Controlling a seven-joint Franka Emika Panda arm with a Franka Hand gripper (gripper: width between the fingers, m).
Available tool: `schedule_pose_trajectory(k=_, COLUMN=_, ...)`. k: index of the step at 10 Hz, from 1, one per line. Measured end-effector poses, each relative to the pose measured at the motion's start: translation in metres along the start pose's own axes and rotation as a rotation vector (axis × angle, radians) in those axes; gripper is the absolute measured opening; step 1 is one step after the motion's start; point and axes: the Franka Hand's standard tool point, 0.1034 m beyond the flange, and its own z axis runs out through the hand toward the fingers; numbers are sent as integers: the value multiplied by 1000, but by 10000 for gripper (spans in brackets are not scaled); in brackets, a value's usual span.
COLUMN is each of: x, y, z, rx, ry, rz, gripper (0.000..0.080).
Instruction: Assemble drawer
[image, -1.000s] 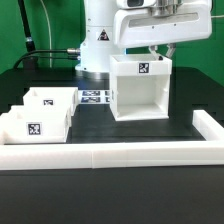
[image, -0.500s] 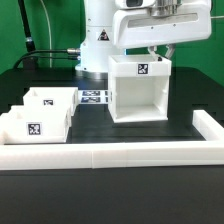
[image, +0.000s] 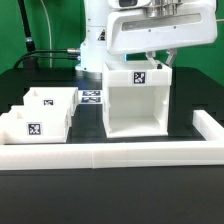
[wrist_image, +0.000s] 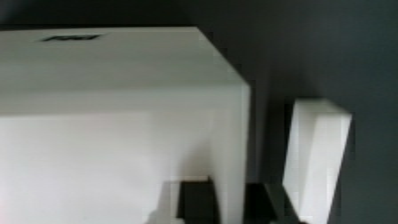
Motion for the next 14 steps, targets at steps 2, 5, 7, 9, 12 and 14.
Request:
schedule_pose_trajectory(k=2, x=25, y=5, z=1, rx=0, ry=25, rz=12, gripper=41)
schedule_pose_trajectory(k=5, x=38, y=11, z=1, rx=-6, ry=67, rz=-52, gripper=41)
schedule_pose_trajectory(k=7, x=39, y=11, z=1, rx=-6, ry=67, rz=-50, gripper=41)
schedule_pose_trajectory(k=9, x=41, y=9, z=-1, rx=4, ry=74, rz=90, gripper=41)
schedule_pose_trajectory(k=12, x=48, y=6, z=-3, rx=27, ry=91, rz=370, gripper=41)
schedule_pose_trajectory(k=14, x=63, y=-1, z=-2, rx=52, ry=104, rz=619, gripper=42)
